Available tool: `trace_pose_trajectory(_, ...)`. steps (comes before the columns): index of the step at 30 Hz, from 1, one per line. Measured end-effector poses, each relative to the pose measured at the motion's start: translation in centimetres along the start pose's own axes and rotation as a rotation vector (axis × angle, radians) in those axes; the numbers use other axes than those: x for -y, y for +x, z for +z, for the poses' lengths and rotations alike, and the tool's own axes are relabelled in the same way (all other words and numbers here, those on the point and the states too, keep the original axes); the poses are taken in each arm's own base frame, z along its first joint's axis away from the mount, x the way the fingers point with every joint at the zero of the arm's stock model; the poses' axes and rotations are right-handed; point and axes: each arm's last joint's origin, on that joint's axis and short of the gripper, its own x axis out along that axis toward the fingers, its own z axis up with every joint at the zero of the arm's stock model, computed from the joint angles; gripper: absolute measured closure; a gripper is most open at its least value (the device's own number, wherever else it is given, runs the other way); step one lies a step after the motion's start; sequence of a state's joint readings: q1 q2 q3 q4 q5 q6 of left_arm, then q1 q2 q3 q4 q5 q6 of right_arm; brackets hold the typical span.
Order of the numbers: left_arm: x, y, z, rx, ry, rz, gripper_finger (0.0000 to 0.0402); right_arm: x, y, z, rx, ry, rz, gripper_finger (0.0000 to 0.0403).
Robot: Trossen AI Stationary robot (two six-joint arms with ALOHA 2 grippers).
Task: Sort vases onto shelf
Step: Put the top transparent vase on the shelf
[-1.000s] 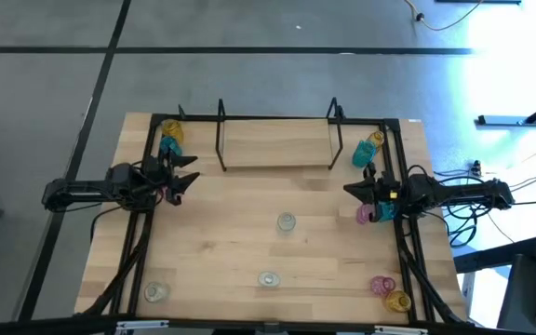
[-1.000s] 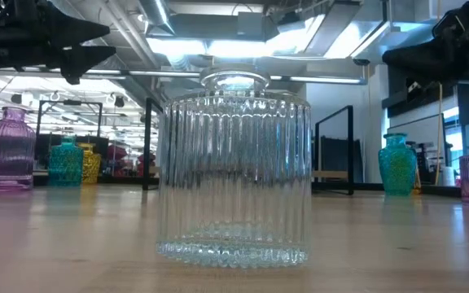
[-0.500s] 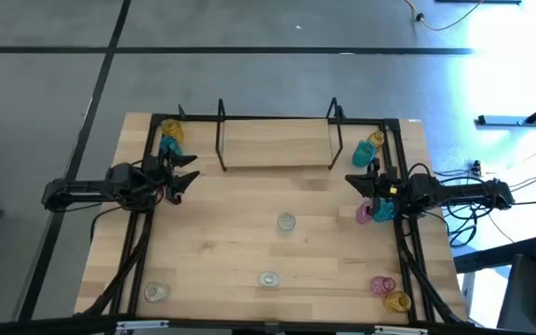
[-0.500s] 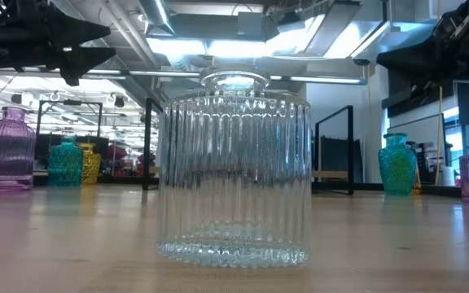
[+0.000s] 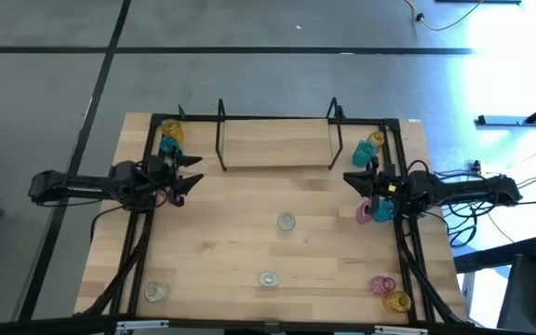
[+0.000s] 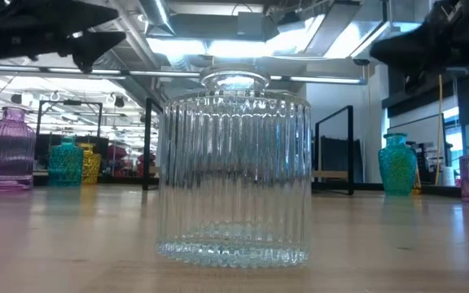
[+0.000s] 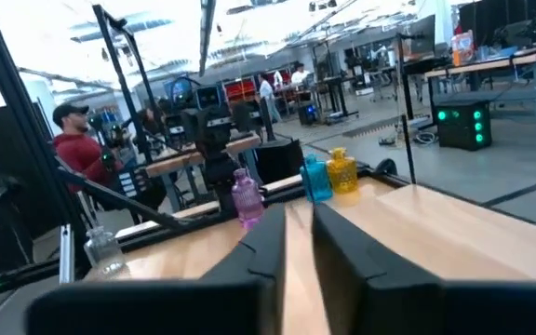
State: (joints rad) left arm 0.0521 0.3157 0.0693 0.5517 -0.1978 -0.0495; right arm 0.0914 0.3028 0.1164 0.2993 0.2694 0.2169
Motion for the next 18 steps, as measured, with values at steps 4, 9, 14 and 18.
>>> trace_pose_trajectory(4,0.5,2.0,1.5,-0.038,0.023,-0.008,0.0145,-0.9,1.5,1.4,-0.063,-0.046,0.035,0.0294)
trace_pose_trajectory(9,1.2,4.4,3.0,-0.071,0.068,-0.048,0.0145,-2.1,3.8,3.2,-0.169,-0.072,0.08,0.0256)
trace_pose_trajectory(14,1.7,5.6,2.1,-0.145,0.059,-0.118,0.0145,-3.3,6.8,4.1,-0.296,-0.093,0.092,0.0247)
trace_pose_trajectory(18,2.0,6.0,1.5,-0.161,0.053,-0.119,0.0145,-4.2,9.3,4.6,-0.364,-0.099,0.11,0.025)
